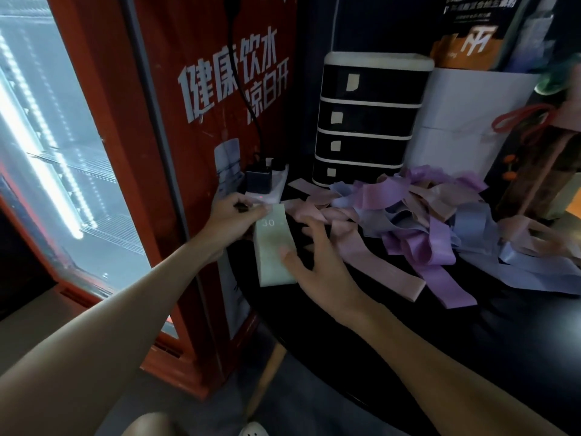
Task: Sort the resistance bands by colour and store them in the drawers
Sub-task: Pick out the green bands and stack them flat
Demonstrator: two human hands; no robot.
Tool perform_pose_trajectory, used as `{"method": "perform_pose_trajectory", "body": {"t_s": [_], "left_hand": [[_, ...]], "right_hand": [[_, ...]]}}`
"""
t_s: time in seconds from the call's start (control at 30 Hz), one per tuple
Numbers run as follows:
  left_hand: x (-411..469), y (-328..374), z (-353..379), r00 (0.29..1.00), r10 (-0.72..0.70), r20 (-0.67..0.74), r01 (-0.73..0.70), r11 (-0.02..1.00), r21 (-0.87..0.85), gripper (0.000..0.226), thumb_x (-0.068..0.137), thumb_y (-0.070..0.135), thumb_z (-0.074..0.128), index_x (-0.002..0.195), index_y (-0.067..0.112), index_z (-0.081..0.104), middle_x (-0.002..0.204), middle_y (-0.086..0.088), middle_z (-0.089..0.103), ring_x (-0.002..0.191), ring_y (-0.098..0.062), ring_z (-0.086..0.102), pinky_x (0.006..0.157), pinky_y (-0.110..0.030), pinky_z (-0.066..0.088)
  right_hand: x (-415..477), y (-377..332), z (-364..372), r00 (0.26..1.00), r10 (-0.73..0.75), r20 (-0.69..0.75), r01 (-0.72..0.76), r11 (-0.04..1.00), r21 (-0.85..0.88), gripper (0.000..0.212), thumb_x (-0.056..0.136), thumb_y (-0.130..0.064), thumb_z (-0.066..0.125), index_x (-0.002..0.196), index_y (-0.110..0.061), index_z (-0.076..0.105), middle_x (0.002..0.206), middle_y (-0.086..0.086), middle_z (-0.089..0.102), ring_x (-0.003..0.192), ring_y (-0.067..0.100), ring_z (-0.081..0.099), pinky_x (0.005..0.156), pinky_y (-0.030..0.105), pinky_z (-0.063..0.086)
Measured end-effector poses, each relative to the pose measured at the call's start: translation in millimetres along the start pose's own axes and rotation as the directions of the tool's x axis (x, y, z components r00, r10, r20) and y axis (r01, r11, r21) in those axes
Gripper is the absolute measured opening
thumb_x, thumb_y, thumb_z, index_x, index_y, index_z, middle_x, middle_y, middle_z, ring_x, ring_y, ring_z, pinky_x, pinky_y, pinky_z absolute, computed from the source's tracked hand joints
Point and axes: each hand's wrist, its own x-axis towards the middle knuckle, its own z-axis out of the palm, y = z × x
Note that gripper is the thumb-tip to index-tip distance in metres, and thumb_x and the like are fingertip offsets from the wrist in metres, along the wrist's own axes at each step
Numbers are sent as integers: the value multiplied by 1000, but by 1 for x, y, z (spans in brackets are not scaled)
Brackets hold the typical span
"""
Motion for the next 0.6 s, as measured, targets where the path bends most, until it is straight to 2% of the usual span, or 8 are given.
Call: {"method": "perform_pose_trajectory", "body": {"t_s": [0.07, 0.13, 0.23, 0.3, 0.37, 0.43, 0.53, 0.6], "left_hand": [[4, -8, -1, 997, 75, -36, -72, 995, 64, 29, 85, 32, 78, 105, 15, 67, 108, -1, 70, 97, -13, 69, 72, -24, 56], [7, -9, -2, 992, 126, -7, -124, 980, 156, 24, 88, 35, 74, 106, 22, 65, 111, 5, 65, 103, -9, 64, 82, -24, 53], [9, -6, -5, 994, 101, 29, -105, 947, 302, 35, 91, 42, 66, 119, 26, 54, 120, 6, 54, 110, -12, 56, 92, -29, 47], [-1, -3, -12, 981, 194, -16, -179, 931, 319, 42, 93, 37, 66, 129, 24, 50, 129, 1, 50, 119, -15, 50, 102, -34, 43], [-24, 2, -18, 921, 390, 16, -379, 885, 271, 31, 91, 31, 67, 120, 26, 58, 125, 4, 55, 116, -12, 52, 99, -32, 44], [-50, 3, -21, 854, 505, 121, -519, 820, 241, 23, 88, 39, 63, 108, 28, 66, 116, 11, 61, 110, -8, 57, 88, -23, 42], [-71, 0, -20, 828, 464, 316, -549, 785, 288, 32, 87, 46, 60, 110, 26, 69, 118, 17, 62, 120, -7, 55, 97, -18, 38], [-72, -3, -18, 828, 442, 345, -553, 745, 373, 27, 87, 39, 68, 110, 25, 68, 119, 19, 61, 121, -3, 52, 100, -19, 36]], "right_hand": [[-6, 5, -5, 994, -73, 82, 83, 988, -128, 57, 87, -44, 64, 137, -35, 39, 138, -13, 45, 122, 5, 47, 103, 33, 44], [-6, 8, -4, 986, -132, 102, 152, 961, -232, 55, 87, -42, 65, 136, -32, 42, 138, -12, 47, 123, 5, 47, 105, 38, 41], [-5, 6, -2, 984, -148, 97, 166, 960, -225, 53, 88, -42, 63, 136, -33, 42, 131, -12, 56, 119, 6, 52, 102, 40, 43], [-5, 7, -3, 983, -156, 98, 175, 960, -220, 52, 88, -41, 63, 134, -33, 43, 126, -12, 60, 115, 7, 56, 100, 39, 46], [-4, 8, -3, 982, -156, 102, 175, 959, -222, 53, 87, -43, 62, 135, -33, 42, 125, -11, 61, 114, 9, 57, 99, 40, 46], [-4, 8, -2, 984, -149, 99, 168, 961, -218, 54, 86, -44, 63, 135, -35, 41, 123, -11, 61, 113, 9, 57, 99, 39, 46], [-4, 8, -3, 984, -151, 96, 167, 968, -188, 55, 86, -41, 65, 135, -35, 42, 118, -12, 64, 109, 6, 60, 96, 34, 49], [-5, 8, -5, 986, -133, 104, 147, 979, -144, 56, 85, -39, 67, 134, -37, 41, 114, -12, 65, 103, 4, 61, 91, 32, 53]]}}
